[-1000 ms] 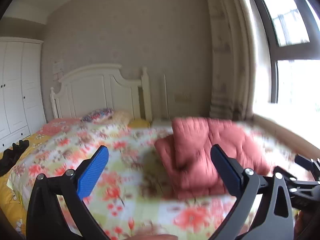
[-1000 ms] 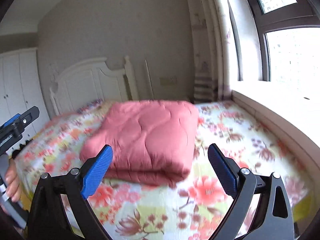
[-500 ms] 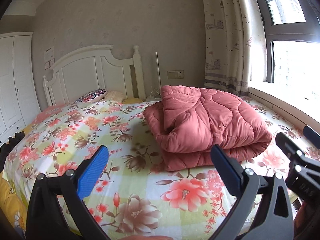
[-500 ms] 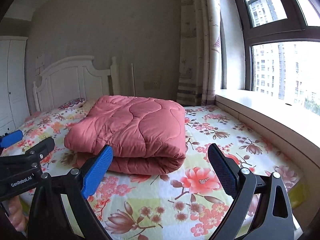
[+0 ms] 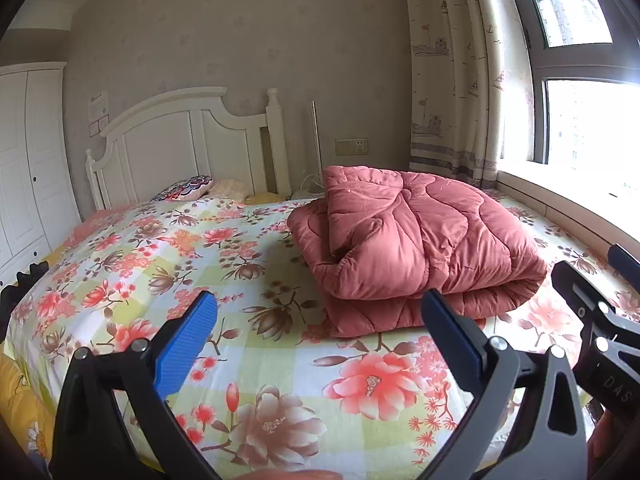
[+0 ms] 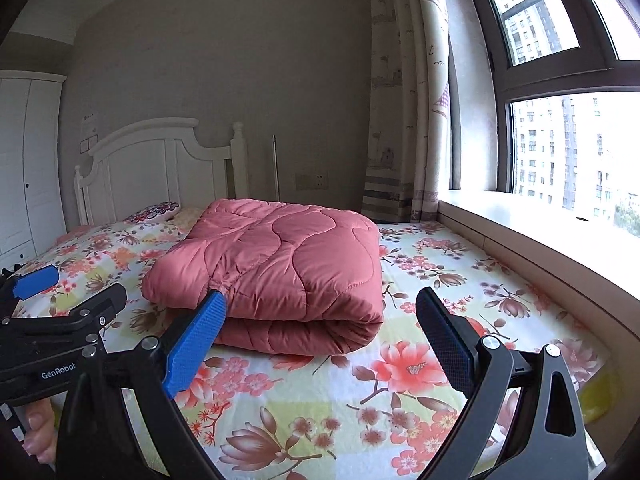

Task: Fold large clothes

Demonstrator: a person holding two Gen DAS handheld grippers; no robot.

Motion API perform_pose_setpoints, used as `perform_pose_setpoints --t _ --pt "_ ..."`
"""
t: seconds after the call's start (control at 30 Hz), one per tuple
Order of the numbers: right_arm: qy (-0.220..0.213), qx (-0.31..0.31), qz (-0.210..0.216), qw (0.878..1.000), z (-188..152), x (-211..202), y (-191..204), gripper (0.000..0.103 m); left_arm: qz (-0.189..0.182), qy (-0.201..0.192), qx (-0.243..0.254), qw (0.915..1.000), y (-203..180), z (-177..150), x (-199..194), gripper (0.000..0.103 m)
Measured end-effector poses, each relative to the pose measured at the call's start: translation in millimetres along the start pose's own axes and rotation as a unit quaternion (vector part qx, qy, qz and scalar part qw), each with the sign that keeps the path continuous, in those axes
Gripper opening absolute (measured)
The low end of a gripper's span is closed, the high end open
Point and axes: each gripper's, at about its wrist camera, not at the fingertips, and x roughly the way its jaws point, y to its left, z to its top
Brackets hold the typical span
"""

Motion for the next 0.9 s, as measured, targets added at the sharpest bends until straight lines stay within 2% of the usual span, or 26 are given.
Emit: perform_pose_setpoints --t 0.9 --pt "-0.001 0.004 -0.003 1.0 0.2 -1.2 0.5 0.092 -0.002 0.004 -0.002 1.0 2.4 -2.1 1.3 0.101"
